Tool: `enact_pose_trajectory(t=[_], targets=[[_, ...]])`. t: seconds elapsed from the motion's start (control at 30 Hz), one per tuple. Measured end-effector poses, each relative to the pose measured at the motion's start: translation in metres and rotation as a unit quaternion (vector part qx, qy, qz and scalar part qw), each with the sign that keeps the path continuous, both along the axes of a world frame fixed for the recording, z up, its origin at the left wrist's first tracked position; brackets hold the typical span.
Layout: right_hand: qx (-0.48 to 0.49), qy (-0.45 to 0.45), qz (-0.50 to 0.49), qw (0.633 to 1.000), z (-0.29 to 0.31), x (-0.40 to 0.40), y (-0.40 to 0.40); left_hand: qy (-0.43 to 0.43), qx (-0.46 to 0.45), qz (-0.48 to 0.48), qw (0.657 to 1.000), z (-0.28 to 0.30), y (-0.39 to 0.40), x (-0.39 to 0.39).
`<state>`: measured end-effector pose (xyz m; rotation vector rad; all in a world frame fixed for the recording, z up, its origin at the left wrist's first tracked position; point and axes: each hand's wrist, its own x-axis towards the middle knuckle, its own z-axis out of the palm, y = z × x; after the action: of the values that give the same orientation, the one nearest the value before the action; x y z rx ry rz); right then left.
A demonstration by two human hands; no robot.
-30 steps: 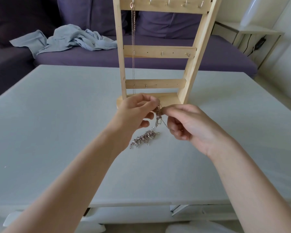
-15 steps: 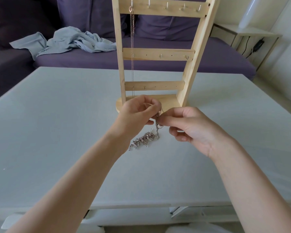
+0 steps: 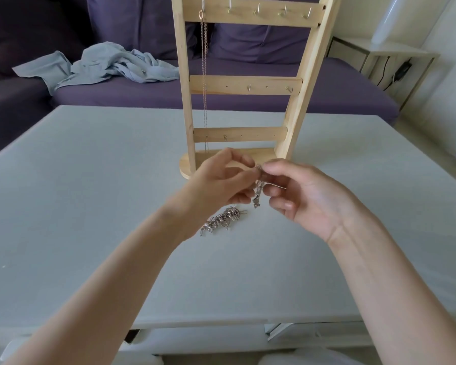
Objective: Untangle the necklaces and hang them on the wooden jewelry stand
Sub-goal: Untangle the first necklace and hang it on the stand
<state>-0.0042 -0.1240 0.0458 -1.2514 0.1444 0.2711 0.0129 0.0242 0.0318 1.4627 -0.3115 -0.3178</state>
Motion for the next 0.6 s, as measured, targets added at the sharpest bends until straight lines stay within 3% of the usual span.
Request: enact_pose_trajectory(t=[0.13,0.27,0.4,0.5,0.6], targets=[[-0.041,-0.019,-0.044,0.998,-0.003,0.001,-0.001,-0.069,0.17,-0.003,0.983,-0.005,-0.003,-0.002],[-0.114,-0.068,-0.064,0.989,-0.004,-0.002,0.004,-0.078,0.215,0.034,0.973,-0.008,-0.001,0.001],[-0.144,-0.092,-0.128,0.977,-0.002,-0.001,0.004,0.045,0.063,0.087,0.993,-0.005,-0.001,0.003],[-0.152,-0.078,-0.139,0.976,-0.004,0.0,0.004,0.151,-0.1,0.086,0.98,0.001,0.001,0.003],[-0.144,-0.056,-0.148,0.977,-0.007,0.001,0.005,0.19,-0.172,0.063,0.965,0.004,0.002,0.004]])
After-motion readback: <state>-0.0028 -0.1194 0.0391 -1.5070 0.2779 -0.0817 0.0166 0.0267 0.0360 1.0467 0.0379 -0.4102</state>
